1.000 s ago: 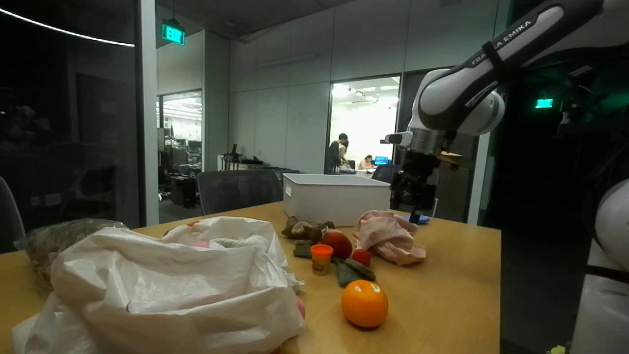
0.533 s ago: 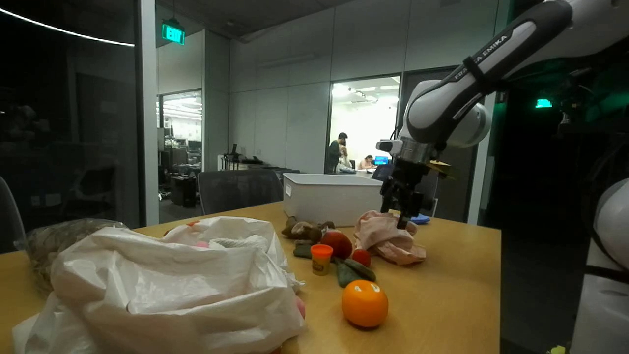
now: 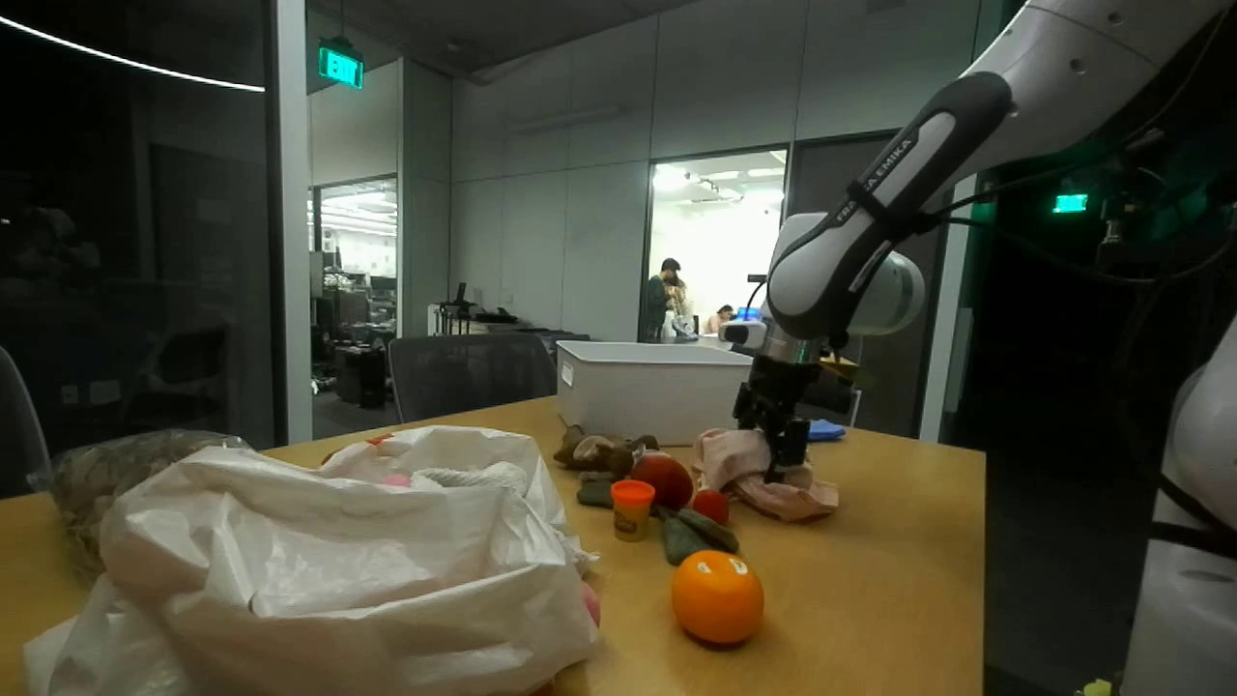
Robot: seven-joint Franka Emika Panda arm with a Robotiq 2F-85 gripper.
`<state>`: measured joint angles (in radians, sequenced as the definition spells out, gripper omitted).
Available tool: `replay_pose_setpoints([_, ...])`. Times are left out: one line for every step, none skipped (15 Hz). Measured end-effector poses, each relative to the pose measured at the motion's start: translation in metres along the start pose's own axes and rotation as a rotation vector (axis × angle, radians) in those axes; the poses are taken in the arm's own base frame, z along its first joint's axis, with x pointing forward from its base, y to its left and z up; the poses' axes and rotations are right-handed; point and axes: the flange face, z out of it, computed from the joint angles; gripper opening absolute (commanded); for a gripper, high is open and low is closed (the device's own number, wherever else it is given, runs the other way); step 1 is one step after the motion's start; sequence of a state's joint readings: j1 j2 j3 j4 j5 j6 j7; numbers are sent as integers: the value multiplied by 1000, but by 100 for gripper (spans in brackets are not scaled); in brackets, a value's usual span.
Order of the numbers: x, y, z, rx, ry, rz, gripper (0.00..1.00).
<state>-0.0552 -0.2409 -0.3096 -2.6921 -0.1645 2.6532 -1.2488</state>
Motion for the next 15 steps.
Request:
replay_pose_setpoints([-1, 2, 8, 7, -12, -4, 100])
replay_pose_setpoints([-2, 3, 16, 17, -24, -5, 100])
replay_pose_setpoints([-4, 4, 24, 27, -35, -3, 100])
replay_pose_setpoints([-6, 6, 31, 38, -45, -1, 100])
replay_pose_setpoints([-6, 9, 36, 45, -53, 0, 100])
replay_pose_setpoints([-7, 12, 39, 50, -59, 1, 100])
replay_pose_setpoints([-7, 14, 42, 55, -64, 3, 100])
replay_pose_setpoints([-7, 16, 45, 59, -68, 4, 75])
replay_pose_setpoints([-8, 17, 47, 63, -71, 5, 73])
replay_pose_setpoints([-8, 18, 48, 66, -73, 5, 67])
replay_pose_setpoints([-8, 19, 49, 69, -75, 4, 59])
replay_pose_setpoints([-8, 20, 50, 72, -75, 3, 50])
replay_pose_setpoints([-8, 21, 50, 77, -77, 3, 43])
replay_pose_setpoints([-8, 21, 50, 82, -77, 4, 34])
replay_pose_setpoints([-9, 22, 50, 87, -76, 7, 28])
